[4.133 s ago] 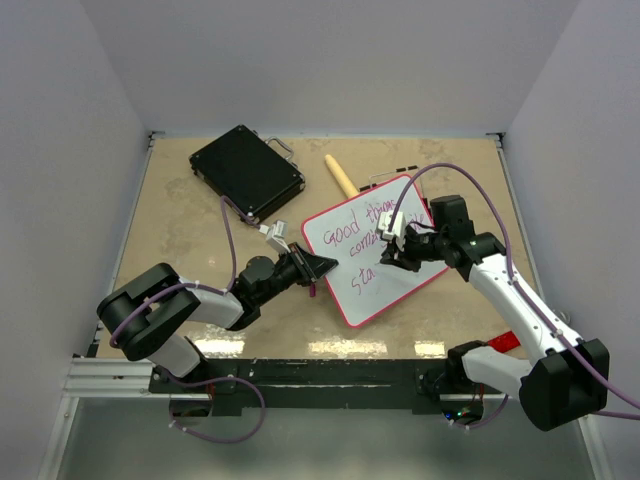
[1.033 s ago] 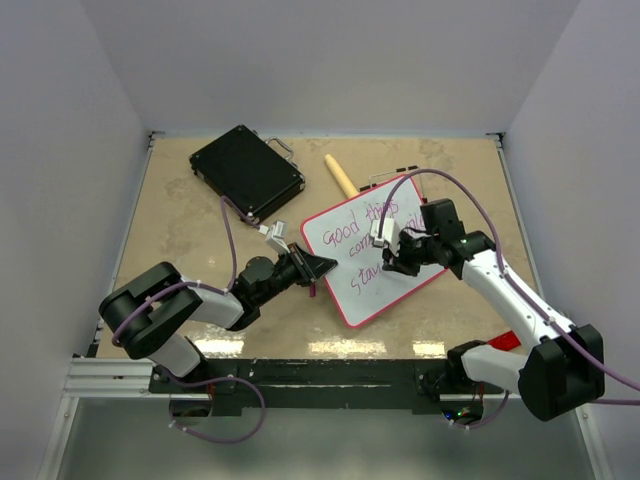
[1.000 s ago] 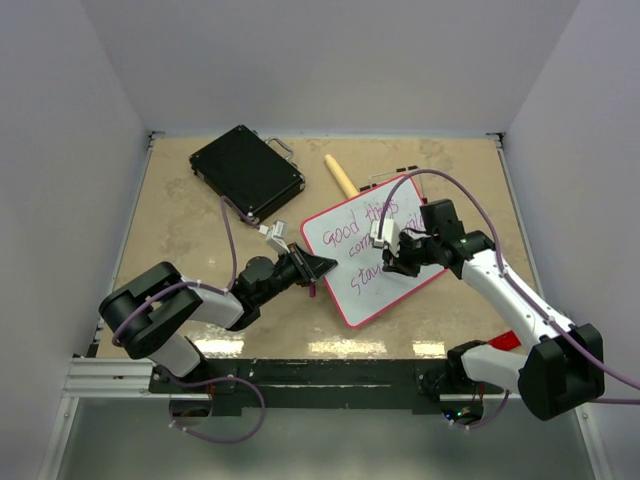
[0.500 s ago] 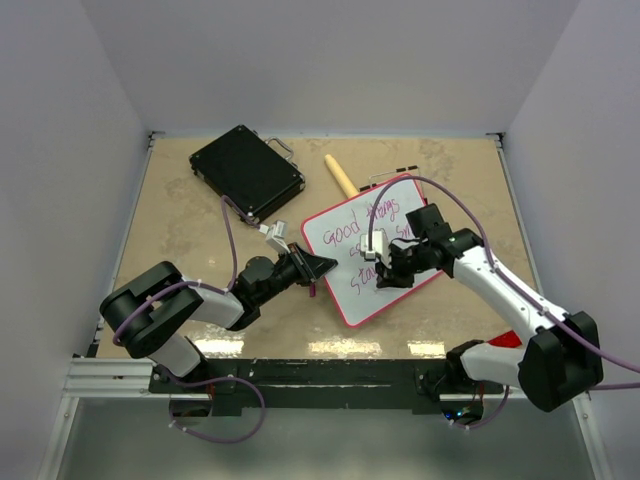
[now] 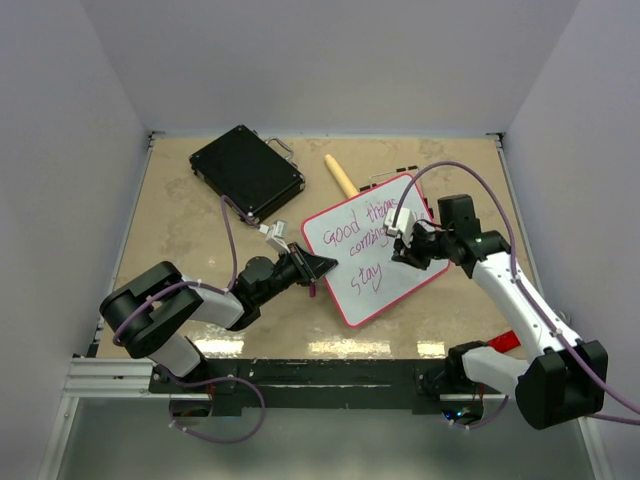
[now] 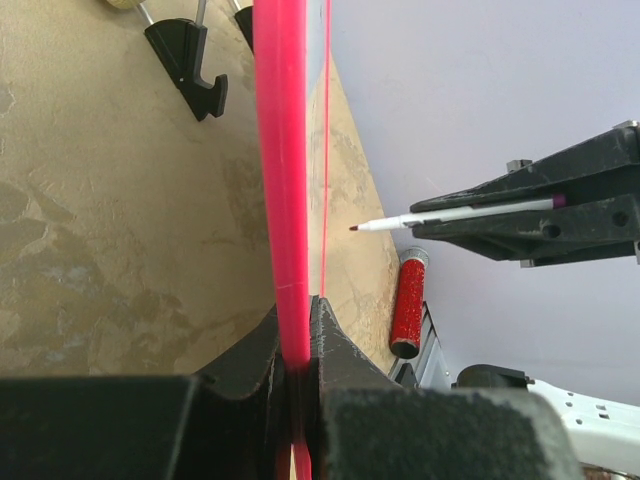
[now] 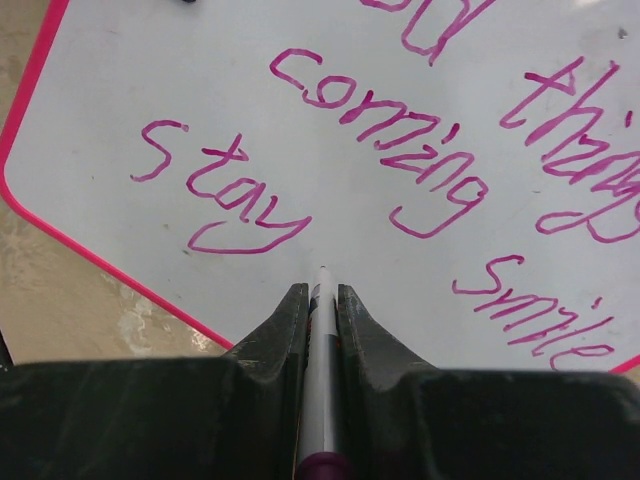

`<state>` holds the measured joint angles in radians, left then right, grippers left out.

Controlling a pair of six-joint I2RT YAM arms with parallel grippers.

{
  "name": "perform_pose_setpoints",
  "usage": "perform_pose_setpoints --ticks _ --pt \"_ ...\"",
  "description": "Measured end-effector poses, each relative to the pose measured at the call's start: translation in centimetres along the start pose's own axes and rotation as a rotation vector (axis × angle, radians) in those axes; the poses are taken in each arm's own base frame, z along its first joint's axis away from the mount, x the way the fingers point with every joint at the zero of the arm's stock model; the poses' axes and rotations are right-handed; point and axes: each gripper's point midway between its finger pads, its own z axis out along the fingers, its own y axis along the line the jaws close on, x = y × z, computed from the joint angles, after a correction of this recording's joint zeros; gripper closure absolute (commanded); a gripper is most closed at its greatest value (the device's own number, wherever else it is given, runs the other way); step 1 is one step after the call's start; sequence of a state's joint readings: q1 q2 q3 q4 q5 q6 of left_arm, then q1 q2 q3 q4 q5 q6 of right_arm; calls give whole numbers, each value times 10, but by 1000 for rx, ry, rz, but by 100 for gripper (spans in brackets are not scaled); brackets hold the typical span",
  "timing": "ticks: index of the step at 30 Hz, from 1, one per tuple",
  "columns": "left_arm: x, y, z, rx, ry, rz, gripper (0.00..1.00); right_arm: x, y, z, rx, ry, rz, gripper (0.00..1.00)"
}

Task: Write a sentence on the whiteboard
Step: Write on the whiteboard with the whiteboard marker without the cap.

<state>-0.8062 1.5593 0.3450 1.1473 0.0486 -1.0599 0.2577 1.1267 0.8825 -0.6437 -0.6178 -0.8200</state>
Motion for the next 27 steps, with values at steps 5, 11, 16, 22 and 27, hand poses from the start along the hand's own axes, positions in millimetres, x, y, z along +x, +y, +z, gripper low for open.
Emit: perform_pose_setpoints --ticks 5,11,16,22,27 --pt "0 0 0 0 0 0 100 -7 -3 -11 35 -26 -15 100" --pt "-1 -1 -1 2 -1 2 100 -15 -12 -13 71 -61 -1 100" --pt "-1 -3 -1 6 1 5 100 -16 -22 -15 111 -81 30 100" --pt "-1 -5 -1 16 3 6 100 -15 -26 -17 120 -93 54 100" --pt "-1 -6 -1 21 6 7 100 -15 -24 -16 108 -95 56 100"
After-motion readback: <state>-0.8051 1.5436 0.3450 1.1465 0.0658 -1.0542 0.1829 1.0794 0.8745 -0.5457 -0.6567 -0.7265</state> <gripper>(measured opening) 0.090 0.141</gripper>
